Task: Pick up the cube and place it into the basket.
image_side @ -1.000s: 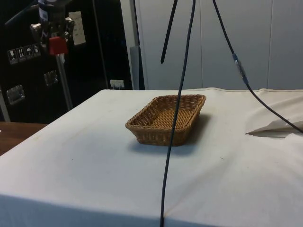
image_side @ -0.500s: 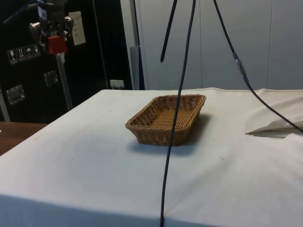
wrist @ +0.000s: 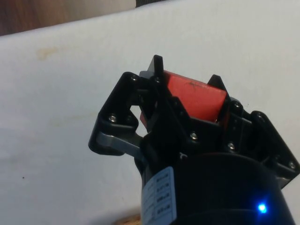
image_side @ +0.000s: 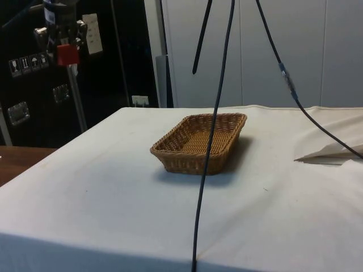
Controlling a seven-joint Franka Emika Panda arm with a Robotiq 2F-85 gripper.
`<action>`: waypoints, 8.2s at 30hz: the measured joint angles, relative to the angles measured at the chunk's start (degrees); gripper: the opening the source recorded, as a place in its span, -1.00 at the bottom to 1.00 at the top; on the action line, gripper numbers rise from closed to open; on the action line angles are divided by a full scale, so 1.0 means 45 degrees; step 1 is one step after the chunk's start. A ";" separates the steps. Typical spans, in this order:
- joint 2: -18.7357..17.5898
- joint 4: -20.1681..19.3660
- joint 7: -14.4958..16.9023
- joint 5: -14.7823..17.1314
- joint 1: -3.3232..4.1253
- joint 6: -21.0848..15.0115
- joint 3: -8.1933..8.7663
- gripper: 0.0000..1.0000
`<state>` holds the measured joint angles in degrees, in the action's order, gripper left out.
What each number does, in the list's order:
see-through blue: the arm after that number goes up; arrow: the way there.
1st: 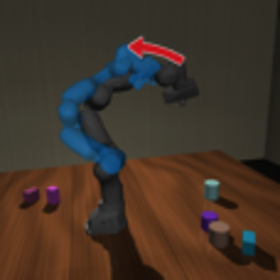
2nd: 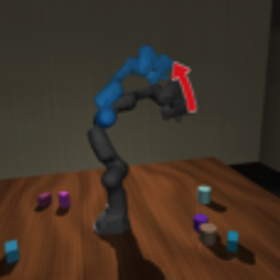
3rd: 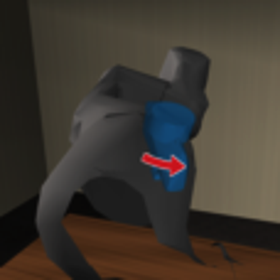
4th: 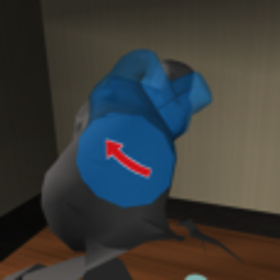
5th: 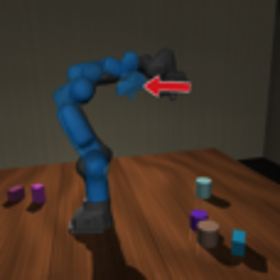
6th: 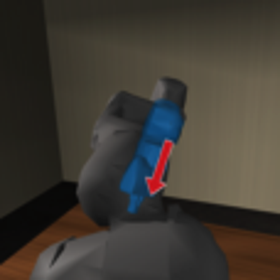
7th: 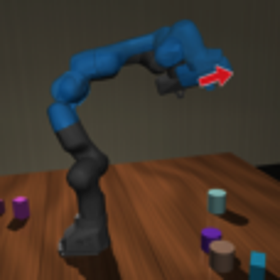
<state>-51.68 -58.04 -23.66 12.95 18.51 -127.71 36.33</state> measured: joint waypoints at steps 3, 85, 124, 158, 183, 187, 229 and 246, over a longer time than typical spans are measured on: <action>0.0000 0.0025 0.0051 -0.0025 0.0038 0.0153 -0.0038 -0.95; -0.0395 -0.0153 0.4036 -0.0484 -0.0166 0.0102 -0.1286 -0.95; -0.0891 -0.1031 0.4163 -0.0522 0.0013 -0.0229 -0.1693 -0.95; -0.0166 -0.1159 0.4635 -0.0726 0.0051 0.0675 -0.1681 -0.95; 0.0280 -0.1171 0.4456 -0.0828 0.0064 0.0904 -0.1821 -0.95; 0.0509 -0.1159 0.4456 -0.0840 0.0089 0.1108 -0.1821 -0.95; 0.1719 -0.1171 0.4647 -0.0955 0.0191 0.2317 -0.1961 -0.95; 0.1770 -0.1439 0.3731 -0.1044 0.0191 0.2432 -0.2050 -0.95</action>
<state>-43.72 -64.52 -6.88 8.25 19.37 -116.77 27.10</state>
